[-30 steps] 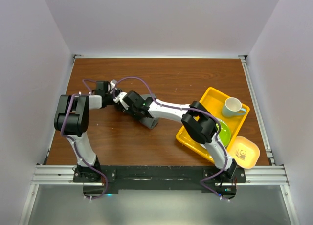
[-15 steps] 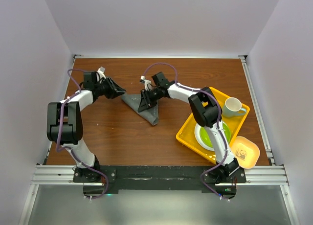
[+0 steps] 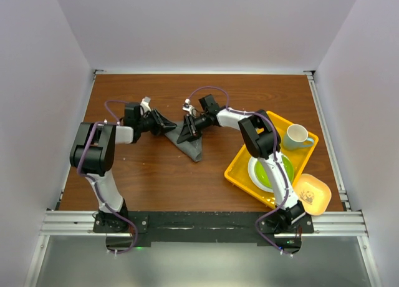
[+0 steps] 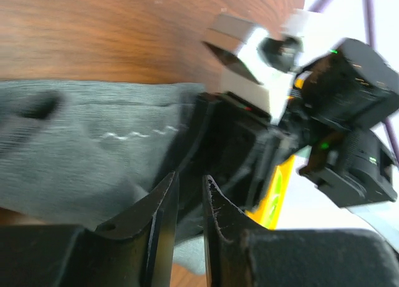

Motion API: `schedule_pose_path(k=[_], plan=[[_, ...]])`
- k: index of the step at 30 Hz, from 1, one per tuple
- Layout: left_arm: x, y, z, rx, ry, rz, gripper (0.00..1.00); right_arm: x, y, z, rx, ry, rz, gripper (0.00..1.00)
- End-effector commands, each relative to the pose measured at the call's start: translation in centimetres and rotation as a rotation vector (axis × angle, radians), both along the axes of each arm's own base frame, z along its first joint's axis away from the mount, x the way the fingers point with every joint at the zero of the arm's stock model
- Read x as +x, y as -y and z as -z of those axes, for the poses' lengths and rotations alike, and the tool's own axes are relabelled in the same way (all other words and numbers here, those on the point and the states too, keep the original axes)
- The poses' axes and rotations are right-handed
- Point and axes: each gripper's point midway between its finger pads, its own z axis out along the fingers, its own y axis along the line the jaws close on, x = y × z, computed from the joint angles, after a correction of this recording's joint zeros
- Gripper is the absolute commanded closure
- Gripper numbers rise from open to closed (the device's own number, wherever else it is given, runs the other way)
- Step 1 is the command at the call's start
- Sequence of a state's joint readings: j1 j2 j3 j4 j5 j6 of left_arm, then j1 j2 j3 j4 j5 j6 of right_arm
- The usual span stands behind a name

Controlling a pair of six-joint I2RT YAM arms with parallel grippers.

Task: Fold the napkin, place the utensils inside, and roll it up
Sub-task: Roll the napkin with the utensil

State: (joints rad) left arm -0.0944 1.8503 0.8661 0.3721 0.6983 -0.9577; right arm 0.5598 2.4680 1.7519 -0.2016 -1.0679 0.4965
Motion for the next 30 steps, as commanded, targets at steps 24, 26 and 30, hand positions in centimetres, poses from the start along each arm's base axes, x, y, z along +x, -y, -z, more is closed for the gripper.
schedule_pose_path(k=[24, 26, 30], plan=[[-0.4, -0.8, 5.6, 0.058, -0.102, -0.035, 0.78, -2.5, 6.0, -3.1, -0.531, 0.436, -0.027, 0.45], [-0.3, -0.8, 5.5, 0.058, -0.111, -0.032, 0.78, -2.8, 7.0, -2.5, -0.590, 0.475, -0.032, 0.45], [-0.6, -0.8, 6.0, 0.060, -0.151, -0.027, 0.78, -3.1, 10.0, -0.8, -0.719, 0.529, -0.032, 0.46]])
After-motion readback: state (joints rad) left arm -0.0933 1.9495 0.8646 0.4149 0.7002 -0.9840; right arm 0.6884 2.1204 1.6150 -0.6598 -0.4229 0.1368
